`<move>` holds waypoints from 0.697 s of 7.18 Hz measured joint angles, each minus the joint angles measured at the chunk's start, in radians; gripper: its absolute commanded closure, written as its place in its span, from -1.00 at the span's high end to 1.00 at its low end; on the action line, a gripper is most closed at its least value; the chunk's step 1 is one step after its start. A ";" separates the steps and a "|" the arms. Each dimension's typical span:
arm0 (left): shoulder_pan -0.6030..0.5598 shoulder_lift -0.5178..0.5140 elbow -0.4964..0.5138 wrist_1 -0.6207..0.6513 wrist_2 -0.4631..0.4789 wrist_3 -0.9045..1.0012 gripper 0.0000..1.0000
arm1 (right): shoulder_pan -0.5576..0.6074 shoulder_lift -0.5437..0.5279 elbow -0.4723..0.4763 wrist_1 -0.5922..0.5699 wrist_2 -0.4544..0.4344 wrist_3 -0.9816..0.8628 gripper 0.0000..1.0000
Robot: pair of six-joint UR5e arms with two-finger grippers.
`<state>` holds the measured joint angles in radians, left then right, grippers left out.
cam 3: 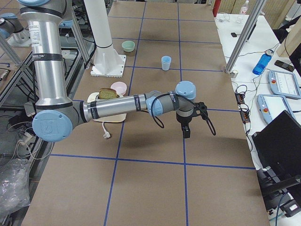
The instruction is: Stack blue cups with both arms
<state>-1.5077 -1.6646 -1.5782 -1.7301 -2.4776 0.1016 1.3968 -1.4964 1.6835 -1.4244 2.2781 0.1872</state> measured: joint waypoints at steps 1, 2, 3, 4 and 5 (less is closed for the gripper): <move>-0.008 0.013 0.001 -0.003 -0.001 0.012 0.95 | 0.001 0.002 -0.001 -0.001 -0.001 0.000 1.00; -0.016 0.023 0.001 -0.005 -0.001 0.023 0.95 | 0.002 0.001 -0.001 0.001 -0.002 -0.001 1.00; -0.021 0.028 0.000 -0.007 -0.001 0.029 0.95 | 0.002 -0.001 -0.001 0.003 -0.003 0.034 1.00; -0.025 0.030 -0.002 -0.007 -0.001 0.031 0.95 | 0.003 0.000 0.005 0.005 -0.003 0.096 1.00; -0.027 0.031 -0.003 -0.006 -0.001 0.031 0.95 | 0.003 -0.001 0.011 0.013 -0.004 0.131 1.00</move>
<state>-1.5346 -1.6337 -1.5816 -1.7366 -2.4789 0.1331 1.4002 -1.4970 1.6948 -1.4115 2.2737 0.3183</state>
